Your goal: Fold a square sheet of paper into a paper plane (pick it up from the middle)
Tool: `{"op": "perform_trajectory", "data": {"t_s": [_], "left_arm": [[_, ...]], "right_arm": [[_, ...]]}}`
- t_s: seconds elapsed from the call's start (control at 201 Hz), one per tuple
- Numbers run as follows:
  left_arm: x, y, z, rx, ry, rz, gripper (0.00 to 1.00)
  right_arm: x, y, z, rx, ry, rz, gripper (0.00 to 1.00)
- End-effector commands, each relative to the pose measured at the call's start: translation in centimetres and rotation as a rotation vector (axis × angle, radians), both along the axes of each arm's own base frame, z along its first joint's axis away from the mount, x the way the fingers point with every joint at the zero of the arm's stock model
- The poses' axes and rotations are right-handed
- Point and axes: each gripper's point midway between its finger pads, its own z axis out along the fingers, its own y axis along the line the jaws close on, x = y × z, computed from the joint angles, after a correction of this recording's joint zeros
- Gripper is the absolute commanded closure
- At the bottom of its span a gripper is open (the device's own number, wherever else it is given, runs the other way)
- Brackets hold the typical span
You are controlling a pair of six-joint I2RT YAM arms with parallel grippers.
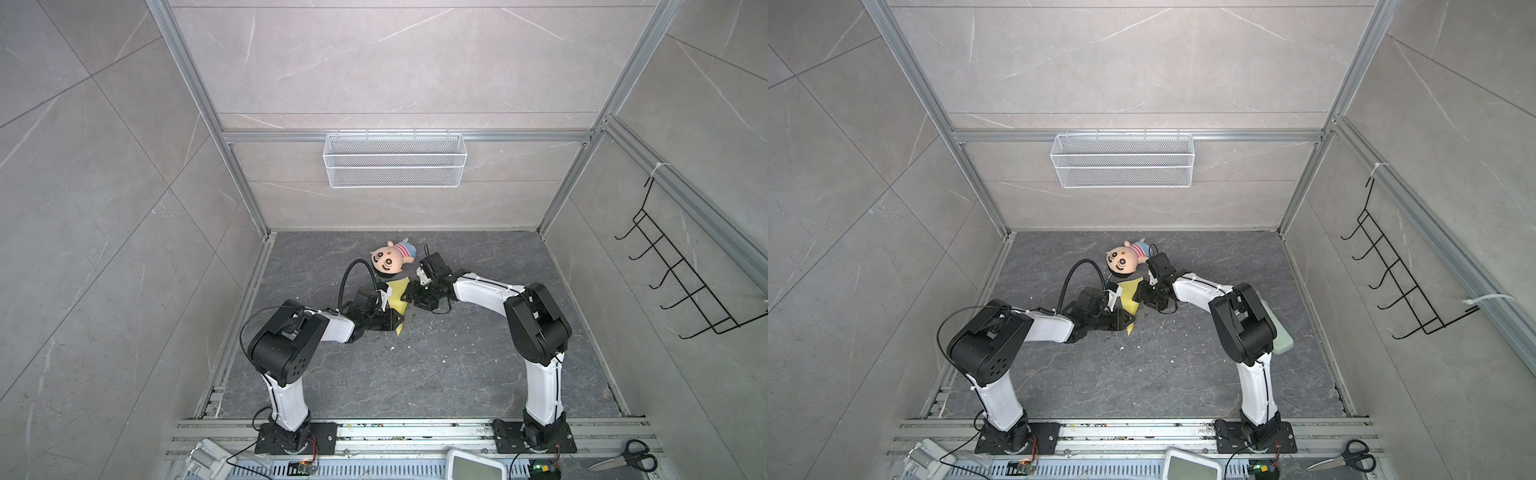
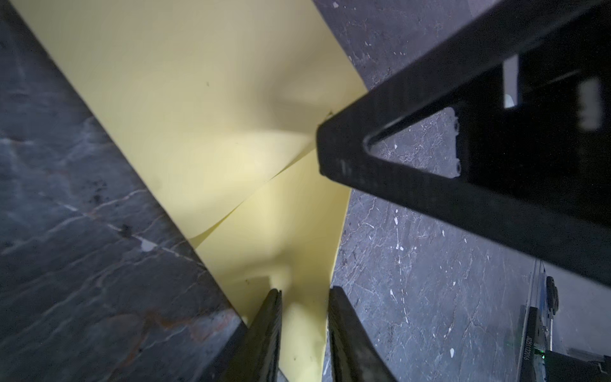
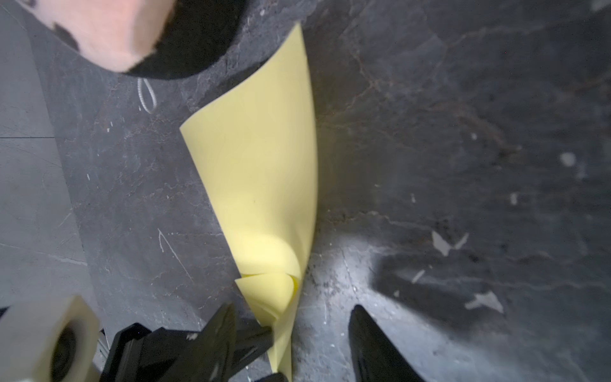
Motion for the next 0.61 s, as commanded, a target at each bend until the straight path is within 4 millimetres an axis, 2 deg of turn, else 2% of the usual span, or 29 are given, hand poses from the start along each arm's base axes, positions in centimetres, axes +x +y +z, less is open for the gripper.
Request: {"op": "perform_trajectory", "data": {"t_s": [0.0,0.254,0.453,0.602], "left_arm": [[-0.3,0.0,-0.1,0.020,0.003,-0.037,0.70],[-0.5,0.1,-0.1,0.025,0.002,-0.042,0.69],[-0.7,0.2,0.9,0.011,-0.020,-0.056,0.64],[-0.4,0.6,1.8,-0.015,-0.034,-0.036,0.64]], "right_arm": [[-0.1,0.1,-1.1,-0.016,0.061,-0.006,0.47],[0.2,0.6,-1.8,-0.011,0.075,0.003,0.58],[0.3,0.2,-1.6,-0.026,0.066,-0.005,0.71],[0.4,-0.1,-1.3,-0.025,0.050,-0.016,0.87]]}}
